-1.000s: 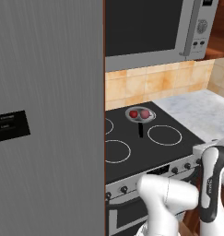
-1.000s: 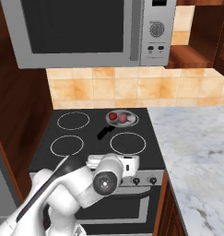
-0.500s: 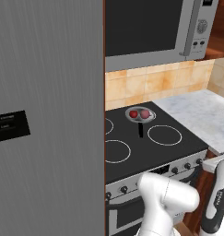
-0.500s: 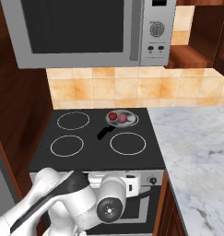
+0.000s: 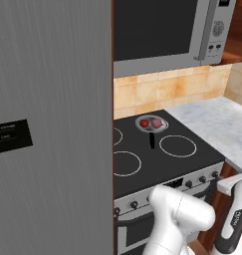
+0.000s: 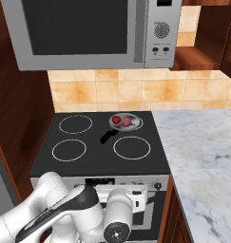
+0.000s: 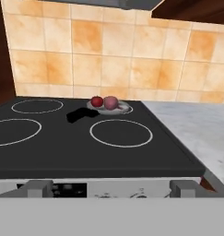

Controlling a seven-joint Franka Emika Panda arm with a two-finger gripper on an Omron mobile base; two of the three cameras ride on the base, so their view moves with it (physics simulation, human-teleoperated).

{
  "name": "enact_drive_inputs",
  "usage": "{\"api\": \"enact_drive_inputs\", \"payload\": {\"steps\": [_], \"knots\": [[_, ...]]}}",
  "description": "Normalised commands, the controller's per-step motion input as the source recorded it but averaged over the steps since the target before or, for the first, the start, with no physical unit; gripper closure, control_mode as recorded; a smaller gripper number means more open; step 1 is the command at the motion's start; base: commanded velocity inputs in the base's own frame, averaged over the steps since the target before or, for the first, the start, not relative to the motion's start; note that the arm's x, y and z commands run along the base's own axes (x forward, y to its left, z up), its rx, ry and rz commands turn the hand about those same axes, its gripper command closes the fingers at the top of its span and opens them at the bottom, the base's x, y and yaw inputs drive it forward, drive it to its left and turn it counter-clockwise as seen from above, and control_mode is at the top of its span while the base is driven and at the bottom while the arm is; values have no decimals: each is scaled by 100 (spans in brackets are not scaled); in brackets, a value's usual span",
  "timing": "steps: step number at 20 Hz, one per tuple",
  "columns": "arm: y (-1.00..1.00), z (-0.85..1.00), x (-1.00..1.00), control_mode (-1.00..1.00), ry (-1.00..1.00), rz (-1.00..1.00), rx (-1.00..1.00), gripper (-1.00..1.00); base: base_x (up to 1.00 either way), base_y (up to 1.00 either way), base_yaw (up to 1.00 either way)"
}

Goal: Place the pan on the rear right burner on the stove. Then place the tomato and the onion in the pan and turn on the rear right burner.

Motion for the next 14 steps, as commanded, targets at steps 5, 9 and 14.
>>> {"api": "enact_drive_inputs", "payload": {"steps": [5, 9, 14], "knots": [[-23, -27, 22, -100, -8, 10, 0, -100, 0, 0, 0], [-31, -22, 10, -100, -6, 11, 0, -100, 0, 0, 0], [-23, -17, 14, -100, -5, 10, 0, -100, 0, 0, 0]]}}
